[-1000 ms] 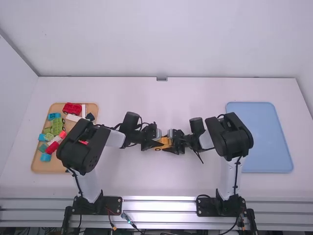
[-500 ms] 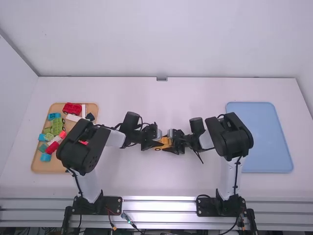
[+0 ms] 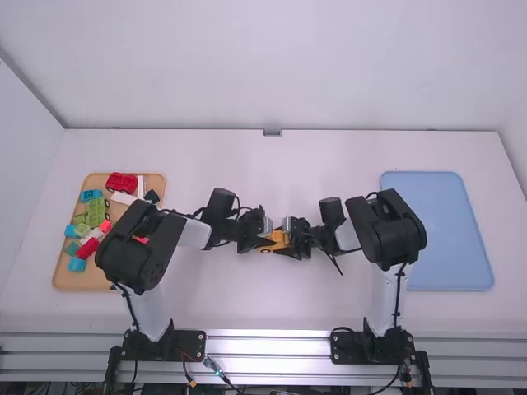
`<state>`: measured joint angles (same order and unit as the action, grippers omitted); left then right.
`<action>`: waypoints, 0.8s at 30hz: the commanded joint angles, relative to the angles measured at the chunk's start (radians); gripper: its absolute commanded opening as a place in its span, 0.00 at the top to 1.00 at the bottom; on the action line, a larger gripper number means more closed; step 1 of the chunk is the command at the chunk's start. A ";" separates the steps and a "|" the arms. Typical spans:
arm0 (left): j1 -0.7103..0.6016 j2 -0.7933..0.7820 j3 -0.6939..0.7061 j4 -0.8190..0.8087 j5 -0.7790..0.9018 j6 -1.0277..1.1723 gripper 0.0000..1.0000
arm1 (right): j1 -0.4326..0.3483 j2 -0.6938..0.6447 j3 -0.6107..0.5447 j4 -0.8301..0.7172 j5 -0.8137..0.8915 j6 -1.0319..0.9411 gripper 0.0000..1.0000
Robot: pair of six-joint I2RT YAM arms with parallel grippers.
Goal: Assemble lego blocks to make yellow taxi
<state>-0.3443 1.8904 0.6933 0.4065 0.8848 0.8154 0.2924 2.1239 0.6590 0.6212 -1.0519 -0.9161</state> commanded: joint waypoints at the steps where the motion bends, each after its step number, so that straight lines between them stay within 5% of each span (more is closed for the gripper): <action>1: -0.038 0.090 -0.063 -0.046 -0.167 0.012 0.71 | 0.010 0.010 0.003 0.001 0.013 0.015 0.49; 24: -0.008 0.088 -0.063 0.010 -0.107 0.011 0.63 | 0.010 0.010 0.003 0.000 0.035 0.030 0.48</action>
<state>-0.3470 1.9198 0.6777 0.4587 0.8776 0.8314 0.2996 2.1239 0.6590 0.6258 -1.0447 -0.9073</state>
